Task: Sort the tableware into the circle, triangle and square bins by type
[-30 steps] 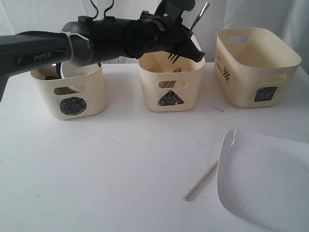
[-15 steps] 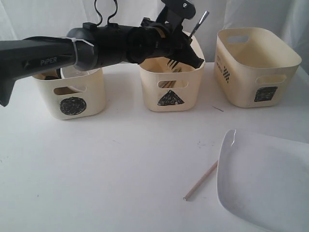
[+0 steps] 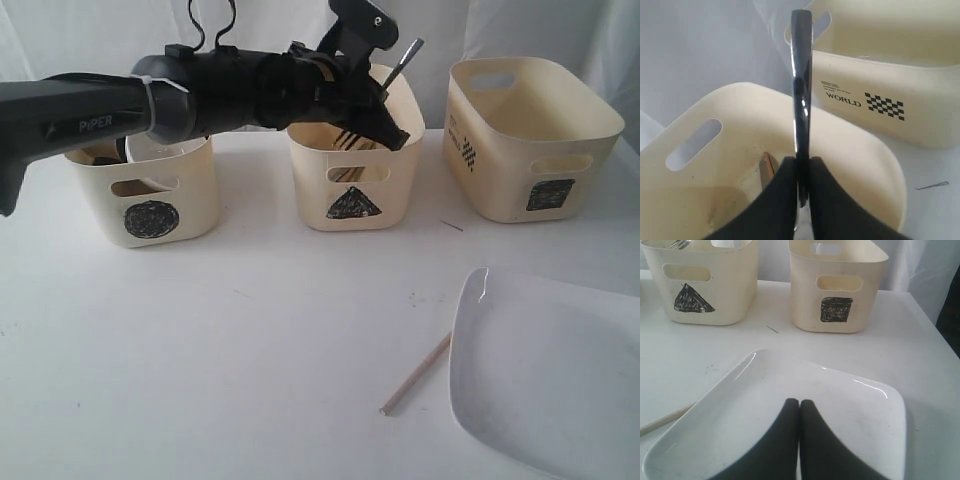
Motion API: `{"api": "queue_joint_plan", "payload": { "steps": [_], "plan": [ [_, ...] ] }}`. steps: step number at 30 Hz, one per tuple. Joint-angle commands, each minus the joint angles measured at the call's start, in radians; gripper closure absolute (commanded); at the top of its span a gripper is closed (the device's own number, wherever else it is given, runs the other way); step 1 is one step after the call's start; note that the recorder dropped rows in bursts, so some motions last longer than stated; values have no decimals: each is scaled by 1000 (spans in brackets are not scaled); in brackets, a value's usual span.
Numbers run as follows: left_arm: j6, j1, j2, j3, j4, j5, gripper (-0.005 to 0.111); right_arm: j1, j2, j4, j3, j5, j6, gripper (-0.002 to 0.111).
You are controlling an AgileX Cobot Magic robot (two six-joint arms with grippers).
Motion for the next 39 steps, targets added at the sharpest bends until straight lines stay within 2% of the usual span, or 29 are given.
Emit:
{"api": "queue_joint_plan", "payload": {
  "steps": [1,2,5,8,12,15,20,30,37,39],
  "plan": [
    [-37,3,-7,-3,-14,2,72,-3,-6,1,7,-2,-3,108],
    [-45,1,-13,-3,-16,4,68,-3,-6,1,7,-2,-3,108],
    [-124,-3,-45,-3,-16,44,68,-3,-6,1,7,-2,-3,108],
    [-124,-5,-98,-3,-16,177,68,-3,-6,1,7,-2,-3,108],
    [-122,-12,-139,-3,-16,283,77,-3,-6,1,7,-2,-3,108],
    [-85,-46,-172,-1,-16,335,88,-3,-6,1,7,-2,-3,108],
    [-75,-105,-210,-1,-21,392,89,-3,-6,1,7,-2,-3,108],
    [-35,-169,-306,-1,-54,544,89,-3,-6,1,7,-2,-3,108],
    [34,-178,-492,3,-70,710,89,-3,-6,1,7,-2,-3,108],
    [61,-178,-616,77,-108,714,89,-3,-6,1,7,-2,-3,108]
  ]
}}
